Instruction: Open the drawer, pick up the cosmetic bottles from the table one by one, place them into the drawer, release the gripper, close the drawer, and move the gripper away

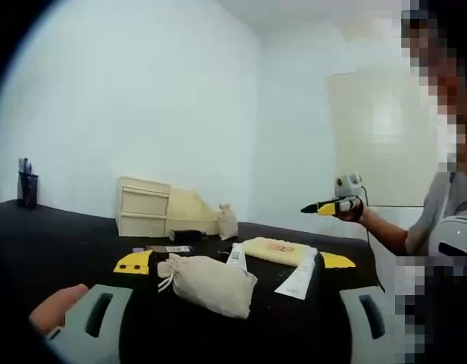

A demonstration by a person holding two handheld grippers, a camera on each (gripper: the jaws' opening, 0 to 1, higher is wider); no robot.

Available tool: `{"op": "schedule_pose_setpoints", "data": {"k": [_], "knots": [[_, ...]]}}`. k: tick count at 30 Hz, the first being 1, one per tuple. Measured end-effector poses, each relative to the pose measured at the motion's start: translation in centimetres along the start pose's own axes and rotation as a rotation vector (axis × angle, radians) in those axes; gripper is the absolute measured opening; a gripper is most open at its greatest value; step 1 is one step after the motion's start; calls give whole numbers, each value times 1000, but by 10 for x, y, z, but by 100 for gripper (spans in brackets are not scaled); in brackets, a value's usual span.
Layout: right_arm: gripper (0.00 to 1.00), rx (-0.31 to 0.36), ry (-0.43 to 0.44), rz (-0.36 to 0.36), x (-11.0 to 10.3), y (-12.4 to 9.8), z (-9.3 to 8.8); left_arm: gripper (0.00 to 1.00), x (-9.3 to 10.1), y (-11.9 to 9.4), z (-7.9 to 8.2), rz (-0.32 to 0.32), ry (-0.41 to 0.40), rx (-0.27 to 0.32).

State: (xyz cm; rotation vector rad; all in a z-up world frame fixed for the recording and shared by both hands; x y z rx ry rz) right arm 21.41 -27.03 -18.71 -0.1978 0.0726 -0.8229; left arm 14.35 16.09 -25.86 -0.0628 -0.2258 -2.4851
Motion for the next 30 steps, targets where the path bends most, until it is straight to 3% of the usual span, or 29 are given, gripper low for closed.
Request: {"op": "schedule_pose_setpoints", "data": {"k": [3, 16, 30], "knots": [[46, -28, 30, 91, -8, 21, 5, 80, -1, -1, 2, 2, -6, 18], [40, -191, 88, 332, -46, 114, 4, 80, 0, -2, 3, 2, -17, 37], [36, -342, 129, 457, -94, 186, -5, 80, -3, -3, 4, 3, -50, 52]]}}
Point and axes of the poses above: the point that each gripper's makers call its tool centre point, and the gripper's own axes: y roughly forward along the fingers, x roughly to its right, z roughly out of its top, the point moved 10 cm from there along -y, roughly backward along the fingers, and after that the axes turned 9 degrees about -z, right-handed, at the moved point
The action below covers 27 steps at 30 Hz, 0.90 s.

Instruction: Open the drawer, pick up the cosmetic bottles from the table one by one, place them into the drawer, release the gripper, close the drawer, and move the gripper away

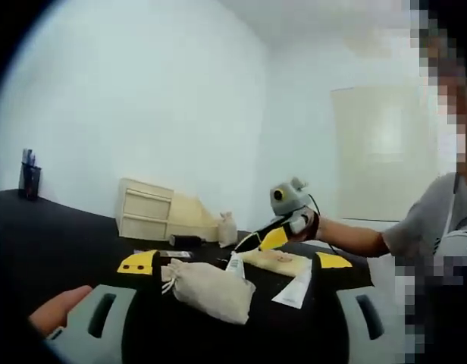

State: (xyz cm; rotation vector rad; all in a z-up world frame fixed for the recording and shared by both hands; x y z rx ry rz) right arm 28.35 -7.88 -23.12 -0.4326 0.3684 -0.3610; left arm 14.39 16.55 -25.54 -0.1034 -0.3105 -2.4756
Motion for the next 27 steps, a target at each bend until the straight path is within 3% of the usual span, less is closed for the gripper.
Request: {"op": "schedule_pose_setpoints", "data": {"k": [5, 10, 12, 27], "knots": [[37, -42, 1, 26, -4, 21, -3, 79, 0, 0, 0, -3, 0, 0], [36, -53, 22, 44, -1, 28, -5, 79, 0, -1, 0, -4, -1, 6], [36, -67, 58, 76, -3, 28, -7, 79, 0, -1, 0, -2, -2, 5], [37, -123, 56, 123, -15, 20, -20, 78, -1, -2, 2, -7, -10, 22]]}}
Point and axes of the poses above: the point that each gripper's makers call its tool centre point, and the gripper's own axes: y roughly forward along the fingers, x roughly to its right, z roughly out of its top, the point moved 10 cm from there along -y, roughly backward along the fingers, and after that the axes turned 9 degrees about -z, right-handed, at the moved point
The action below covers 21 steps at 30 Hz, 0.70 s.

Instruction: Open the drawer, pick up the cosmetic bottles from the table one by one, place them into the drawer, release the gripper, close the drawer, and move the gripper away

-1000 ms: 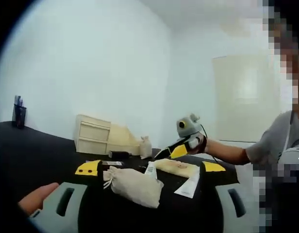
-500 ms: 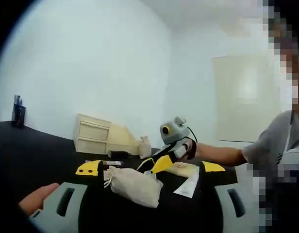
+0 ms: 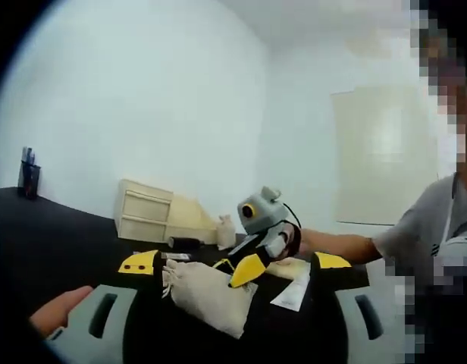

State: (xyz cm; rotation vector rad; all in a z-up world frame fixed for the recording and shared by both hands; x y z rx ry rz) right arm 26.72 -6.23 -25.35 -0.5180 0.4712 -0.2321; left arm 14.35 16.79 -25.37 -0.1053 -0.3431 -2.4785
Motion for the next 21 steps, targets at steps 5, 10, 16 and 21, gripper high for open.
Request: {"op": "schedule_pose_setpoints", "data": {"k": [5, 10, 16, 21], "knots": [[41, -17, -21, -16, 2, -2, 1, 78, 0, -1, 1, -1, -4, 9], [42, -48, -24, -12, 3, -2, -2, 77, -1, -1, 1, 3, -6, 12], [33, -72, -59, -26, 4, -12, -5, 77, -2, -1, 1, 5, -14, 18], [29, -61, -69, -45, 10, -14, -8, 76, -2, -2, 2, 3, -20, 30]]}}
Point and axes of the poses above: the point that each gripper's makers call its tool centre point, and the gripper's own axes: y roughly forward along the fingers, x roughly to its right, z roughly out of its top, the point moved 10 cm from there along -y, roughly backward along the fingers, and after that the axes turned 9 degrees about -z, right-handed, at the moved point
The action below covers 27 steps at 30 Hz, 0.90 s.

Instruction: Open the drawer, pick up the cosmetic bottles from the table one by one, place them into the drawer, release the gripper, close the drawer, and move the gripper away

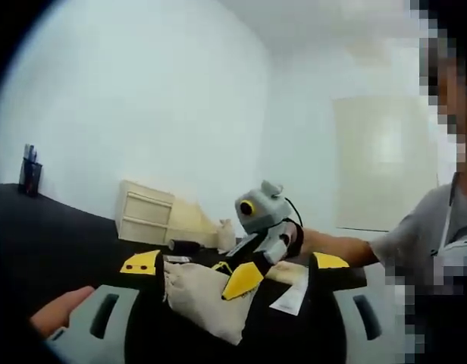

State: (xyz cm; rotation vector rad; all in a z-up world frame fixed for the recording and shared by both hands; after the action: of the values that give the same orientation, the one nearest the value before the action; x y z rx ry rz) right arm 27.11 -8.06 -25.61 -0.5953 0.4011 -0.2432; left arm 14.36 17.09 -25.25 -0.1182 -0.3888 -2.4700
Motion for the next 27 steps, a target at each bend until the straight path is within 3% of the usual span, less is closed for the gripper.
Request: {"op": "schedule_pose_setpoints", "data": {"k": [10, 17, 21, 27], "knots": [[27, 42, 53, 45, -1, 7, 6, 75, -2, -2, 3, 2, -18, 34], [27, 99, 49, 37, -5, 6, 14, 75, -2, -4, 6, 4, -28, 64], [27, 187, 49, 39, -3, 4, 21, 75, -3, -5, 7, 6, -31, 73], [27, 357, 49, 70, -5, -17, 34, 75, -5, -7, 10, 9, -50, 94]]}}
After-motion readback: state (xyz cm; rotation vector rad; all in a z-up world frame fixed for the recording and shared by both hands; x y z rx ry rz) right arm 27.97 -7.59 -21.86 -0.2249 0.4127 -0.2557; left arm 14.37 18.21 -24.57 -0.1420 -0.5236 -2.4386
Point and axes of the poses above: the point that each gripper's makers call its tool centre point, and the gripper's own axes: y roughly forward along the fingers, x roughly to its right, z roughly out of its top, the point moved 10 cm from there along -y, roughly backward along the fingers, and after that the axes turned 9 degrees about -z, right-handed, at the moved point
